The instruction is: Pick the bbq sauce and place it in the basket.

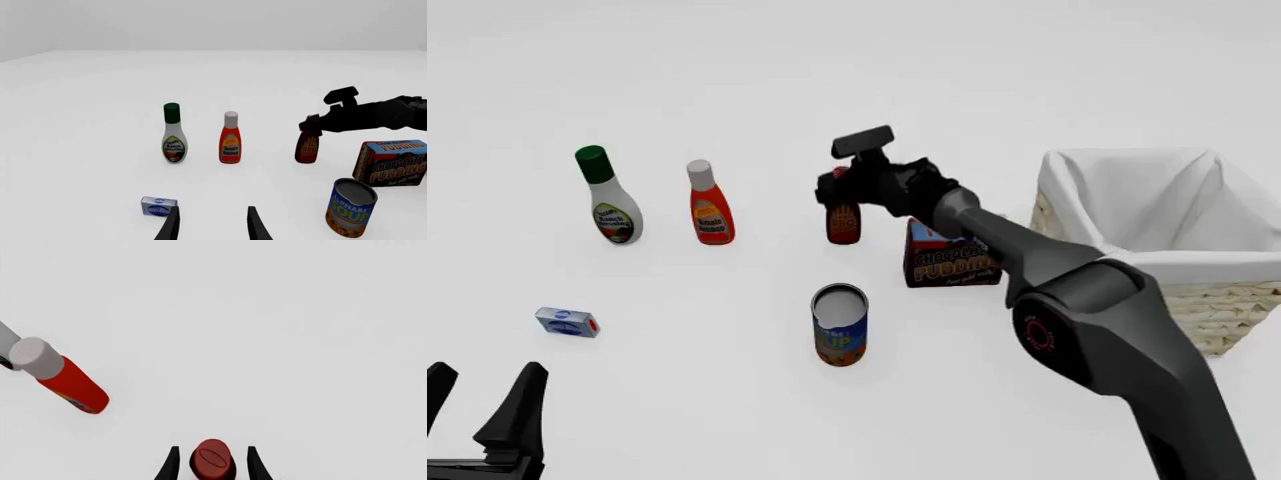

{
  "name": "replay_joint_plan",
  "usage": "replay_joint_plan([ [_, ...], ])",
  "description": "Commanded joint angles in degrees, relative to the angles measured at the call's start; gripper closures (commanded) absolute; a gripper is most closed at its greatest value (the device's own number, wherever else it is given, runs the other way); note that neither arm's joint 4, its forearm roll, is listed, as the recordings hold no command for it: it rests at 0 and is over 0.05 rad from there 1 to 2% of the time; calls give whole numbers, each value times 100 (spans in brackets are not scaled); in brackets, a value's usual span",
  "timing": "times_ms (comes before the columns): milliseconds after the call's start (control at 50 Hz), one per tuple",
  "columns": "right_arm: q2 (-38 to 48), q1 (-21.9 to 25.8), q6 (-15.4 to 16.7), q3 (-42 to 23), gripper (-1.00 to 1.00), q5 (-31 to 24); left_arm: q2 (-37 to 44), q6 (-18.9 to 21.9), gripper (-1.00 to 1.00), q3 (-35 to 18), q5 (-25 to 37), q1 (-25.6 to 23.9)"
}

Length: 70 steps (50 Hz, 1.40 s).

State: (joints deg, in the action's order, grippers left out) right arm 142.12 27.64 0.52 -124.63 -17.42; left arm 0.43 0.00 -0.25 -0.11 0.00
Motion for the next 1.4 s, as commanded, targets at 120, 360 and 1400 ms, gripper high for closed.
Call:
replay_joint_plan([
  [120, 219, 24, -34, -122, -100, -99, 0, 0, -100, 0, 0, 0],
  [360, 317, 32, -41, -239, 100, -162, 0, 0, -100, 0, 0, 0],
  [1400, -1033, 169, 227, 629, 100, -8, 0, 0, -100, 0, 0, 0],
])
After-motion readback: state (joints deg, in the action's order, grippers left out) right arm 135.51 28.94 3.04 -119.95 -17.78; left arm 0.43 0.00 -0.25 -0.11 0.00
